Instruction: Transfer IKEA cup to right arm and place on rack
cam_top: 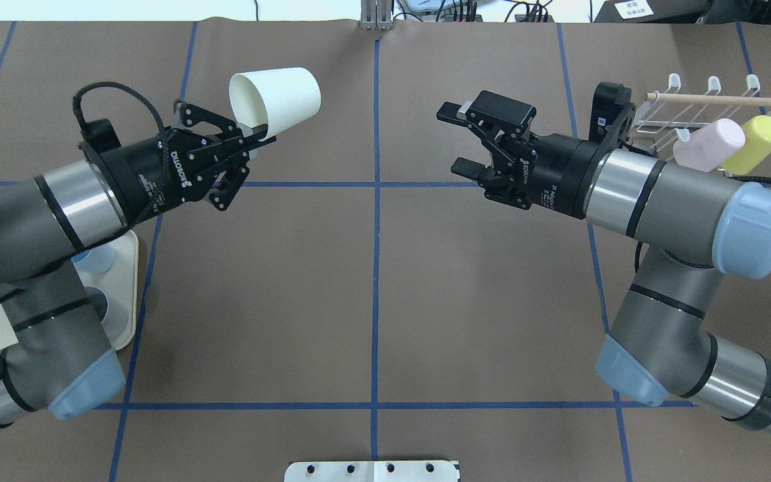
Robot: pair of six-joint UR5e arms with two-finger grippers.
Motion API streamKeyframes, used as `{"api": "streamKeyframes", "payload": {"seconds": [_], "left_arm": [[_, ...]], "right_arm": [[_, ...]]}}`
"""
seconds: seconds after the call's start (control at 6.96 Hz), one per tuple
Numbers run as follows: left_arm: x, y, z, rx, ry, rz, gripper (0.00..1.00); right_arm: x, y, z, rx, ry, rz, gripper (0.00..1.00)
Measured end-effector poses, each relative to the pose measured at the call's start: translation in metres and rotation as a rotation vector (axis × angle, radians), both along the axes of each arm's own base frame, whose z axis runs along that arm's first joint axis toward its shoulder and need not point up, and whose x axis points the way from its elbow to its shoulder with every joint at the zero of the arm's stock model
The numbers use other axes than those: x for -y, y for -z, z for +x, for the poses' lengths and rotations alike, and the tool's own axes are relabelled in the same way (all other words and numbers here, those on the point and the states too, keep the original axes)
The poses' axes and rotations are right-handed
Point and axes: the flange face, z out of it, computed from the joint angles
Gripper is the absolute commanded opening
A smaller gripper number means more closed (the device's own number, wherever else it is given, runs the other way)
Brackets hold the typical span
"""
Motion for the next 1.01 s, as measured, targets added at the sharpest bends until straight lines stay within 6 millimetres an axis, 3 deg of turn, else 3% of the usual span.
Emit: {"api": "streamKeyframes", "payload": {"seconds": [0.14, 0.57, 0.72, 1.01], "left_arm": [[-0.014, 0.005, 0.025, -0.066, 0.02, -0.007, 0.0], [-0.03, 0.054, 0.083, -0.177, 0.064, -0.018, 0.0], [-0.03, 0.06, 0.095, -0.213, 0.086, -0.027, 0.0], [-0.034, 0.052, 0.114, -0.265, 0.123, -0.05, 0.0]], "right_arm": [[0.0, 0.002, -0.001, 0.012, 0.004, -0.004, 1.0], [0.001, 0.014, -0.001, 0.089, 0.007, -0.014, 1.0], [0.002, 0.013, -0.001, 0.11, 0.001, -0.02, 1.0], [0.004, 0.011, -0.002, 0.125, -0.001, -0.031, 1.0]]}}
